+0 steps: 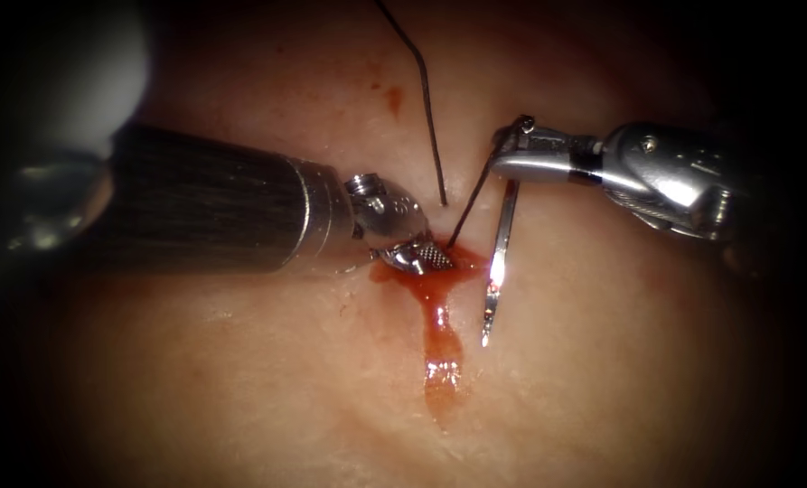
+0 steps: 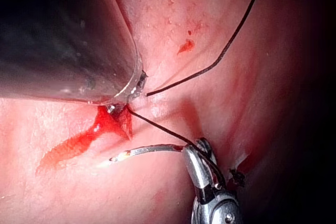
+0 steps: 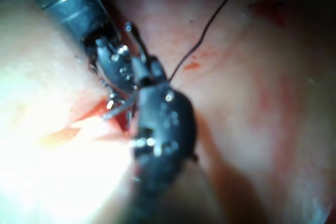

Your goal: Wound Closure

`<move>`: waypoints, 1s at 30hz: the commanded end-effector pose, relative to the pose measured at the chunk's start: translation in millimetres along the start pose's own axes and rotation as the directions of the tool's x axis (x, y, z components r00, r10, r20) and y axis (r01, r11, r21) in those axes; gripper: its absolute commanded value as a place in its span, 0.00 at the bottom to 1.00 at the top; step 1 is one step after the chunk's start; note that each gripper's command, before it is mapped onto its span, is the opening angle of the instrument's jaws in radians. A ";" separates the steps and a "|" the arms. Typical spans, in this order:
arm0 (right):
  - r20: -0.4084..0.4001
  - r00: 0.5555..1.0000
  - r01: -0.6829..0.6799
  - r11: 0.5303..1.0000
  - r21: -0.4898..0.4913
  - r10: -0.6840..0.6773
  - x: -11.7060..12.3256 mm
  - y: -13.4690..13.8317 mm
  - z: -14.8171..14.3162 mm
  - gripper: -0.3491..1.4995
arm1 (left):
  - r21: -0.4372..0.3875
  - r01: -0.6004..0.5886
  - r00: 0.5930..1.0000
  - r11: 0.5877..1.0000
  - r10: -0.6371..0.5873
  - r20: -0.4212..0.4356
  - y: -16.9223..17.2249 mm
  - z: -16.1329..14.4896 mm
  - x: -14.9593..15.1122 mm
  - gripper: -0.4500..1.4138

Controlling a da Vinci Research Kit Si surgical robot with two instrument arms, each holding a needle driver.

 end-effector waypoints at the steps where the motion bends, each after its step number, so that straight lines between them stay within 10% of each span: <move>1: 0.003 0.998 0.066 0.998 -0.013 -0.066 -0.5 0.7 1.1 0.00 | -0.002 -0.002 1.000 1.000 0.002 0.001 -0.2 0.7 -0.4 0.78; 30: 0.055 0.955 0.294 0.955 -0.047 -0.292 -3.2 -0.9 4.6 0.00 | 0.033 -0.016 1.000 0.999 0.016 -0.012 0.3 1.1 -2.7 0.71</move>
